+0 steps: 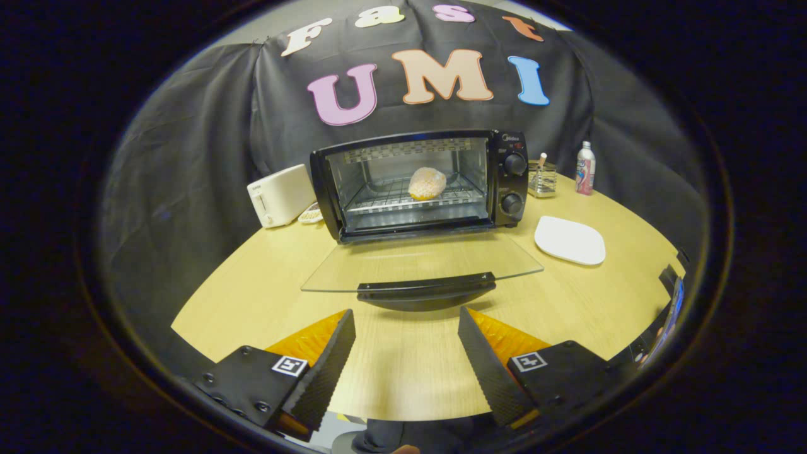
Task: Open the toaster oven, put the food inside, and close the toaster oven door.
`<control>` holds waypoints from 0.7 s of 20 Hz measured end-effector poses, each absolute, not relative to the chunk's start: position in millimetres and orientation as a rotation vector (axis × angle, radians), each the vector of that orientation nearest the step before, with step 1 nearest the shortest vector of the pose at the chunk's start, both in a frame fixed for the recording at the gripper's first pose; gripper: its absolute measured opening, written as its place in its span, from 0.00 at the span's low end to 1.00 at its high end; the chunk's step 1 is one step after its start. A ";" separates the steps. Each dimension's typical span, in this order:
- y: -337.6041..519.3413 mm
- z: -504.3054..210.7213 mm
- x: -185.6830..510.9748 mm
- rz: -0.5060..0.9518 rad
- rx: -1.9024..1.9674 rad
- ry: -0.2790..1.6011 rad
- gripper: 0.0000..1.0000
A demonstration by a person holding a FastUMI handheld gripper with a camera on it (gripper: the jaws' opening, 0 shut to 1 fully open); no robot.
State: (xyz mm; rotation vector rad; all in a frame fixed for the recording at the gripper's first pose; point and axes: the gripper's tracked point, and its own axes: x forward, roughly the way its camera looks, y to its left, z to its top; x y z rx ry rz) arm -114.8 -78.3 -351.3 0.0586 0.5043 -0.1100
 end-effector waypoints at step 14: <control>-97.9 -389.0 -77.0 -0.098 0.061 0.570 1.00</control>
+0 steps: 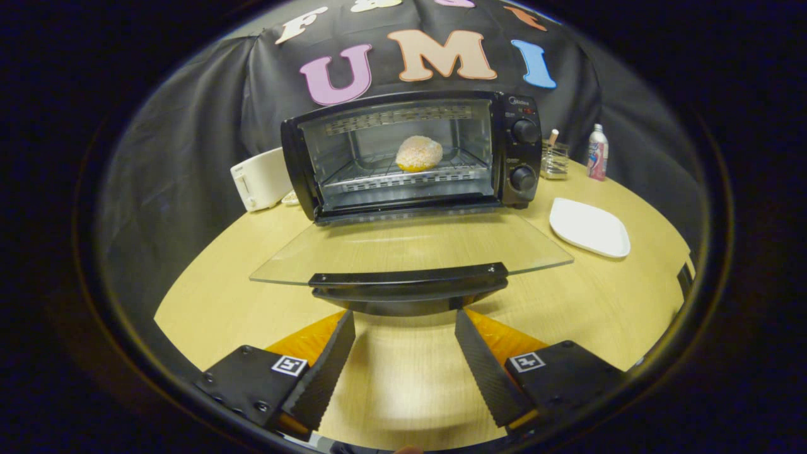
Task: Open the toaster oven, put the food inside, and close the toaster oven door.
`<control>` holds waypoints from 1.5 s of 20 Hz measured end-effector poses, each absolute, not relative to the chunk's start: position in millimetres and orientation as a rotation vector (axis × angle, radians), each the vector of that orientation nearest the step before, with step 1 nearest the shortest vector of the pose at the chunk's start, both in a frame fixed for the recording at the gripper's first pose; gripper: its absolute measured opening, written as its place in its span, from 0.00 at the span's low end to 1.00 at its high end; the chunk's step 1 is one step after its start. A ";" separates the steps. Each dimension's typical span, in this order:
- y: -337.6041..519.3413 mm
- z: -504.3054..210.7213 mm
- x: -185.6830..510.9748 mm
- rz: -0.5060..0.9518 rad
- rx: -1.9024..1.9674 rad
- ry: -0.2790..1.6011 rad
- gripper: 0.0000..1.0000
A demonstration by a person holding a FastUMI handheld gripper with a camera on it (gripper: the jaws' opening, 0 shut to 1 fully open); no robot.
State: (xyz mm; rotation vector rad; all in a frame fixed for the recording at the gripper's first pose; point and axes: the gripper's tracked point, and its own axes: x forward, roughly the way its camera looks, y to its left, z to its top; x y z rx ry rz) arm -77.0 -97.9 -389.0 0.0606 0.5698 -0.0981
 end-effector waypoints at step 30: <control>-114.5 -201.2 70.1 -0.084 -0.001 0.231 1.00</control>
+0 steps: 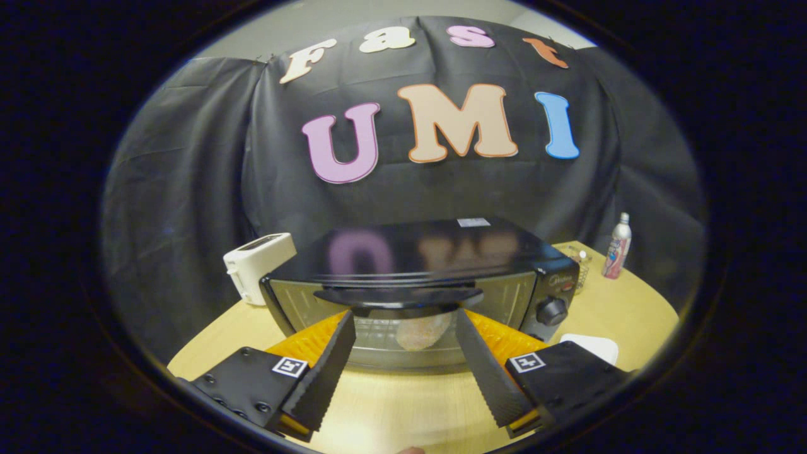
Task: Open the toaster oven, put the food inside, and close the toaster oven door.
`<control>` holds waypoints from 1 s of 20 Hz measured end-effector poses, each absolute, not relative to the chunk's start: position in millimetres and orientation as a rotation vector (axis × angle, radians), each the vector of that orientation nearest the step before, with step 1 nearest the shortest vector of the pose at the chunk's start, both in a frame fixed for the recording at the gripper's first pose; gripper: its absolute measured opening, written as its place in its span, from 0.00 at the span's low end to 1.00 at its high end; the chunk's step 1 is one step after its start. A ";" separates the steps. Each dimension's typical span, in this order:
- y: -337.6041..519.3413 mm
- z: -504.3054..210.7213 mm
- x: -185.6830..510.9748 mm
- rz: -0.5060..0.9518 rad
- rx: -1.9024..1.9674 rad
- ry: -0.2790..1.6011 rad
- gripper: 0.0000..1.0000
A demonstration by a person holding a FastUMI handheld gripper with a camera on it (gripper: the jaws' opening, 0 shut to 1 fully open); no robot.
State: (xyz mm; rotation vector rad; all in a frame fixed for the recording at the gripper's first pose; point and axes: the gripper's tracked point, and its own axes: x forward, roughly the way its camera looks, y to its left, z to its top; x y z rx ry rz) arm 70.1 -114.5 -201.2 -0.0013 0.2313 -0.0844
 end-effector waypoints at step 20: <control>-56.1 -127.1 -27.9 -0.054 -0.012 0.096 0.99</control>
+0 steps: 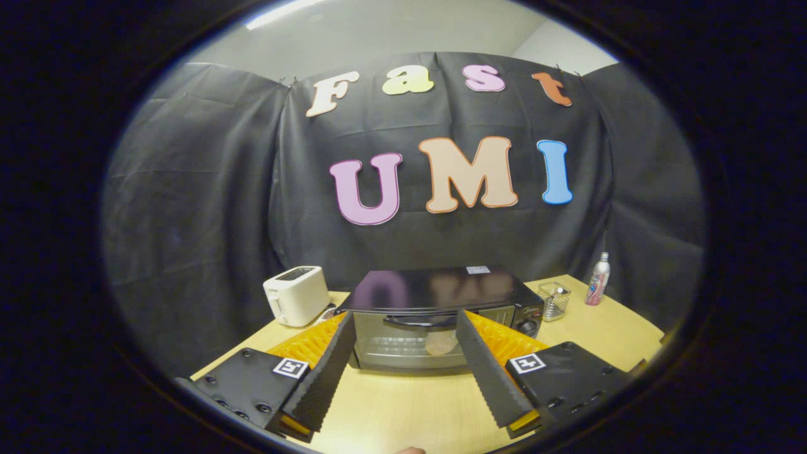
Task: Open the toaster oven, put the food inside, and close the toaster oven door.
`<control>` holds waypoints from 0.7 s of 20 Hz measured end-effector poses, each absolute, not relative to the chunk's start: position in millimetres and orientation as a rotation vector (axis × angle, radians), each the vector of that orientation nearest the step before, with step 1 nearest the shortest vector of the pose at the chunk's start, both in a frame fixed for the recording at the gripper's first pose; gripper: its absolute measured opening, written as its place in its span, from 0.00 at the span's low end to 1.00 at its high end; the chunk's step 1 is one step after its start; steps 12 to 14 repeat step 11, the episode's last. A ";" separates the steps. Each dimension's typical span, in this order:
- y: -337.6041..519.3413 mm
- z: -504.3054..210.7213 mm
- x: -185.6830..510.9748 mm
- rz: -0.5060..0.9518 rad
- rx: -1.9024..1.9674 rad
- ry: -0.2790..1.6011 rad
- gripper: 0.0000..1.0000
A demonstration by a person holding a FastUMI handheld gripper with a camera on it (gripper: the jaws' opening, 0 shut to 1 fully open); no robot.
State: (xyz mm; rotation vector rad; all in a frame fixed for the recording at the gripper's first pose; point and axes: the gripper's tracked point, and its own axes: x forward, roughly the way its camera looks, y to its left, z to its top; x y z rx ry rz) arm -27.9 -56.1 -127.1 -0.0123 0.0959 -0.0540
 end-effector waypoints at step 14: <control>-11.1 -99.8 -38.9 0.025 0.008 0.058 0.99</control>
